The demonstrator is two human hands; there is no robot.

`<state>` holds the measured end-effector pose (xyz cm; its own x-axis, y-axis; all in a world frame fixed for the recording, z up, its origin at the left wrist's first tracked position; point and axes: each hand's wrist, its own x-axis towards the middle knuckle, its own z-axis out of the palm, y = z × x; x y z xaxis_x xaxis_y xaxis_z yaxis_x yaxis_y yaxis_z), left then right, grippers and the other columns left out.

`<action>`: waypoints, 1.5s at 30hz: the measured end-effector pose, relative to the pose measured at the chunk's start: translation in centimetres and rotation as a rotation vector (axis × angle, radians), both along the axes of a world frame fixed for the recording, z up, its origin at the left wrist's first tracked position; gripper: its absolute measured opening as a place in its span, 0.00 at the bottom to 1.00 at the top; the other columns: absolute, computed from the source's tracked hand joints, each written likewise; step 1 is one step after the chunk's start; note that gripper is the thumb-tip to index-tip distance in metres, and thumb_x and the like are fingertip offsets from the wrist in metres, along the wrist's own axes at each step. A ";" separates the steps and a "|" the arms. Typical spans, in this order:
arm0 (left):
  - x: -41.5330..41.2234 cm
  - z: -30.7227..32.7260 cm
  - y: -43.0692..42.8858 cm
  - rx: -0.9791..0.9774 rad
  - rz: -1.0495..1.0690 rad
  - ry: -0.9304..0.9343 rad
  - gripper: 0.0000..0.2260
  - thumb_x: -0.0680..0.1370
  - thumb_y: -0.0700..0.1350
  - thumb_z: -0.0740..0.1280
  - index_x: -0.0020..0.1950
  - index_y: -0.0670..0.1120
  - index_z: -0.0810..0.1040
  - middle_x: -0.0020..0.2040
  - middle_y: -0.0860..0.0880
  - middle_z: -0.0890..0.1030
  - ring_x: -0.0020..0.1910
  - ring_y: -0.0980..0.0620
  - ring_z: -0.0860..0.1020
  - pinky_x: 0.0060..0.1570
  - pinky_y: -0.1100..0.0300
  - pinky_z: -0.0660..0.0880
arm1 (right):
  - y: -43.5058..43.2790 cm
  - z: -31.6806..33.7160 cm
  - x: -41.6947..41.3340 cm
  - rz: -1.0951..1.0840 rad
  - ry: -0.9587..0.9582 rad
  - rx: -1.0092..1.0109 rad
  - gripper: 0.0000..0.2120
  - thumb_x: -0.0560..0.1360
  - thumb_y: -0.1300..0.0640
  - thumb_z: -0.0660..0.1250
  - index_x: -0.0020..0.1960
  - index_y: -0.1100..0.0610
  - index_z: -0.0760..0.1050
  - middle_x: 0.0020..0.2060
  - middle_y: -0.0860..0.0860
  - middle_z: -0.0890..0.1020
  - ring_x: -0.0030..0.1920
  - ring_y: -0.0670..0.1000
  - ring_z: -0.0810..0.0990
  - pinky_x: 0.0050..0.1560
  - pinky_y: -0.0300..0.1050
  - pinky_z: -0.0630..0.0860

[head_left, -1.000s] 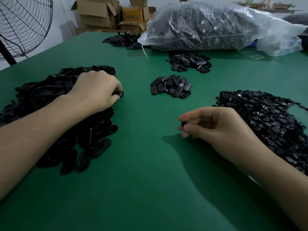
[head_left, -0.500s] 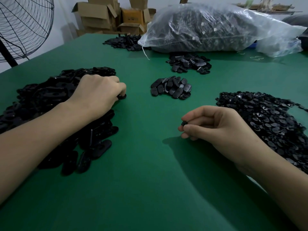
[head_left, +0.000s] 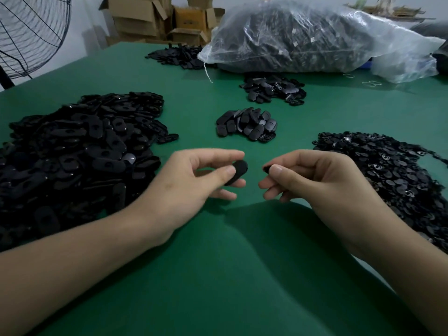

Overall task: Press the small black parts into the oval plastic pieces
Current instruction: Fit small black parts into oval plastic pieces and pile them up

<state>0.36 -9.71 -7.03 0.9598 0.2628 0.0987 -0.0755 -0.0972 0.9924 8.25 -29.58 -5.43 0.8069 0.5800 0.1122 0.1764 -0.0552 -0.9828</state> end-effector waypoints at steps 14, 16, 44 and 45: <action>-0.5 -0.2 -0.3 -0.097 -0.045 -0.111 0.19 0.75 0.35 0.73 0.66 0.46 0.80 0.50 0.48 0.88 0.49 0.50 0.87 0.44 0.64 0.82 | 0.0 0.4 -0.4 0.021 0.110 0.022 0.10 0.67 0.52 0.73 0.43 0.58 0.85 0.40 0.58 0.87 0.36 0.49 0.84 0.36 0.38 0.78; -0.6 -0.1 -0.3 -0.097 -0.049 -0.121 0.19 0.73 0.38 0.74 0.64 0.46 0.81 0.49 0.47 0.88 0.48 0.48 0.88 0.43 0.64 0.82 | 0.0 0.3 -0.4 0.028 0.114 0.017 0.09 0.68 0.52 0.73 0.43 0.57 0.85 0.40 0.58 0.87 0.36 0.49 0.84 0.36 0.37 0.78; -1.2 0.3 -1.3 -0.002 -0.041 -0.189 0.11 0.68 0.43 0.76 0.50 0.47 0.87 0.45 0.49 0.88 0.45 0.52 0.87 0.48 0.67 0.80 | 0.3 0.9 -2.0 -0.149 -0.529 -0.231 0.03 0.69 0.47 0.73 0.40 0.44 0.84 0.31 0.41 0.83 0.33 0.45 0.81 0.33 0.38 0.74; -1.2 0.3 -1.4 0.007 -0.034 -0.193 0.11 0.68 0.43 0.76 0.50 0.47 0.87 0.45 0.50 0.88 0.45 0.53 0.87 0.48 0.67 0.80 | 0.3 0.9 -2.1 -0.156 -0.548 -0.247 0.03 0.69 0.46 0.73 0.40 0.44 0.84 0.31 0.40 0.83 0.34 0.44 0.81 0.34 0.34 0.73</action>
<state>-0.85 -11.07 -6.70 0.9311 0.2295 0.2836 -0.2678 -0.0979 0.9585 6.19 -29.25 -4.53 0.7470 0.5219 0.4119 0.6236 -0.3349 -0.7064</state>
